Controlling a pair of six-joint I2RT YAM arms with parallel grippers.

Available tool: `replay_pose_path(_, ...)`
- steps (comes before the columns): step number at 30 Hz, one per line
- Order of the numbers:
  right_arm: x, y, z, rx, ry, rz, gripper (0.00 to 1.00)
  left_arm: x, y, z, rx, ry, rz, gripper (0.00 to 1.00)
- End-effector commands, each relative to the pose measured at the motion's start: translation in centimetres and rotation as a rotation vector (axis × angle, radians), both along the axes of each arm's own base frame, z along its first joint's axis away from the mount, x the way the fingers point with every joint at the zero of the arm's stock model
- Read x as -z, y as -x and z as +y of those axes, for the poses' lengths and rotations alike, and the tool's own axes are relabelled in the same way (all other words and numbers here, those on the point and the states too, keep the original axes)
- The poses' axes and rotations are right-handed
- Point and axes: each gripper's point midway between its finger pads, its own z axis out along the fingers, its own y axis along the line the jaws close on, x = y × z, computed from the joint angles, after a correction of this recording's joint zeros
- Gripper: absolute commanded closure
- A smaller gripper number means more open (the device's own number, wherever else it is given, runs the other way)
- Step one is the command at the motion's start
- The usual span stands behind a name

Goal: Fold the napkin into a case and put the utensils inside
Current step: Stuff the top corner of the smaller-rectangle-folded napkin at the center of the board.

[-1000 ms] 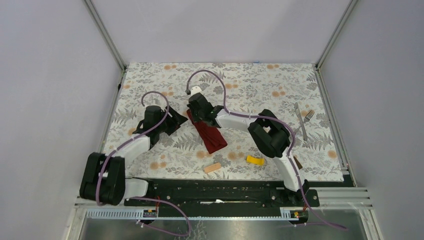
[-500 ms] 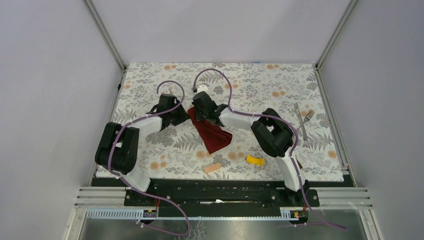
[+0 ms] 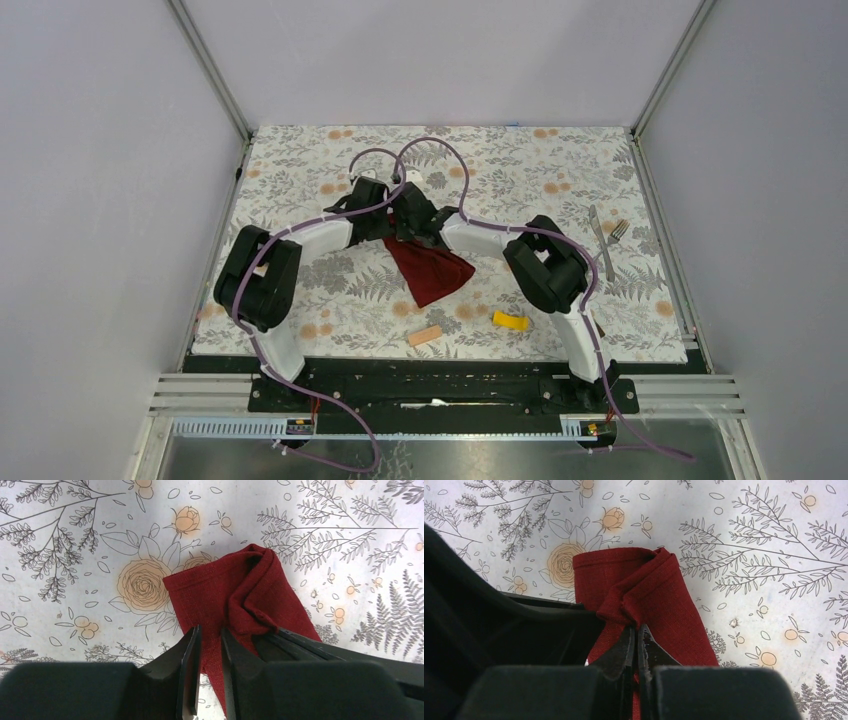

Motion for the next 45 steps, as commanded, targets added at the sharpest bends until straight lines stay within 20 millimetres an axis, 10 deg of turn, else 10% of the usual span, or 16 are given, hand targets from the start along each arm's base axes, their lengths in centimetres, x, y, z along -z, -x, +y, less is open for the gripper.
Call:
replay_pose_path(1, -4.1, -1.2, -0.3, 0.059, -0.074, -0.036, 1.00, -0.6, -1.4, 0.4, -0.011, -0.075, -0.031, 0.77)
replay_pose_path(25, -3.5, -1.3, -0.5, 0.077, -0.118, 0.009, 1.00, -0.6, -1.8, -0.8, 0.012, -0.105, -0.067, 0.60)
replay_pose_path(45, -2.5, 0.0, 0.6, 0.131, -0.232, 0.132, 1.00, -3.5, -2.0, -1.8, 0.040, -0.027, -0.165, 0.89)
